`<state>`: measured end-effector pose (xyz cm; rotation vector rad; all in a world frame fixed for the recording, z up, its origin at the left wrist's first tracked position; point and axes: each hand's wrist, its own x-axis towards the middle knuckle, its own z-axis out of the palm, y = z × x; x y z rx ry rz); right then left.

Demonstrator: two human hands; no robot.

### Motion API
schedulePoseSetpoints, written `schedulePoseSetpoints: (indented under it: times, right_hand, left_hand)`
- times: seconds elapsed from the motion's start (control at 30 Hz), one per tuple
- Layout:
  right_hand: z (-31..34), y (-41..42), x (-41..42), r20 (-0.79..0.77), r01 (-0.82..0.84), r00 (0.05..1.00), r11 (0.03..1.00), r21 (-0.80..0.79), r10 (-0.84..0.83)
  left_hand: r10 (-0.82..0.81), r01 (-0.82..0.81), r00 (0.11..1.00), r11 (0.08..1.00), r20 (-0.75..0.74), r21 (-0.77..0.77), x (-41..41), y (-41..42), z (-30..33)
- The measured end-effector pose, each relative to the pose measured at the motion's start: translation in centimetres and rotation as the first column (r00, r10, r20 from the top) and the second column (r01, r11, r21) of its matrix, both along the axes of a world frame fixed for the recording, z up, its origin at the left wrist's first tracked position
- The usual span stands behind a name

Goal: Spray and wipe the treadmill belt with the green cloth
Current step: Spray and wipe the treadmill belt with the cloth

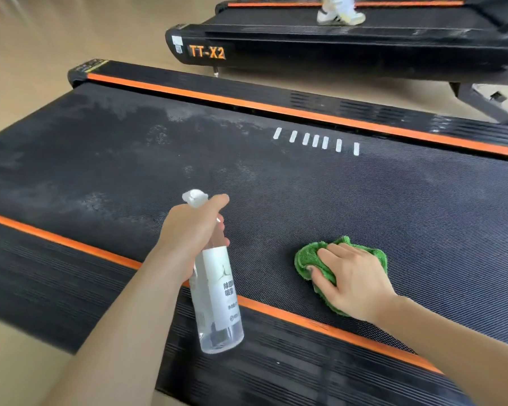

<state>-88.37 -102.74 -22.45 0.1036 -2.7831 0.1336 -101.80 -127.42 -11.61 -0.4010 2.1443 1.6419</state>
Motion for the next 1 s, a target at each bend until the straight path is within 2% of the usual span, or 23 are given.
schedulePoseSetpoints:
  times: [0.23, 0.4, 0.5, 0.6, 0.67, 0.7, 0.77, 0.83, 0.9, 1.0]
  right_hand:
    - [0.3, -0.9, -2.2, 0.011, 0.050, 0.999, 0.998, -0.033, -0.050]
    - [0.2, -4.8, -6.1, 0.041, 0.097, 0.995, 0.992, -0.082, -0.094]
    - [0.1, -8.3, -7.8, 0.021, -0.113, 0.993, 0.989, -0.093, 0.115]
    - [-0.3, -9.9, -10.8, 0.038, -0.365, 0.929, 0.928, -0.074, 0.369]
    - [-0.6, -8.3, -14.4, 0.074, -0.415, 0.906, 0.909, -0.048, 0.417]
    - [-0.7, -6.7, -16.6, 0.086, -0.357, 0.930, 0.934, -0.034, 0.358]
    - [-0.6, -3.4, -21.0, 0.094, -0.050, 0.994, 0.998, -0.023, 0.052]
    - [-0.8, -0.9, -24.0, 0.117, 0.260, 0.960, 0.965, -0.023, -0.256]
    - [-0.6, -1.1, -24.9, 0.142, 0.341, 0.932, 0.940, -0.031, -0.334]
    - [0.0, -4.2, -20.7, 0.202, 0.239, 0.955, 0.967, -0.092, -0.217]
  left_hand:
    - [0.080, -0.081, 0.996, 0.997, -0.025, -0.020, -0.2, -2.4, 0.4]
    - [0.148, -0.149, 0.989, 0.988, -0.027, -0.031, -0.5, -3.9, 0.4]
    - [0.142, -0.144, 0.989, 0.987, -0.031, -0.065, -0.9, -4.4, 0.5]
    - [0.096, -0.097, 0.995, 0.992, -0.018, -0.076, -0.6, -4.2, 0.2]
    - [0.060, -0.061, 0.998, 0.995, -0.015, -0.078, -0.5, -3.7, -0.2]
    - [0.046, -0.047, 0.999, 0.996, -0.015, -0.073, -0.4, -3.4, -0.3]
    - [0.021, -0.022, 1.000, 0.997, -0.009, -0.070, -0.3, -3.1, -0.7]
    - [-0.006, 0.006, 1.000, 0.998, 0.002, -0.067, -0.1, -2.9, -0.9]
    - [-0.022, 0.023, 1.000, 0.998, 0.017, -0.058, -0.3, -2.6, -1.1]
    - [-0.032, 0.034, 0.999, 0.998, 0.031, -0.048, -0.5, -2.0, -1.2]
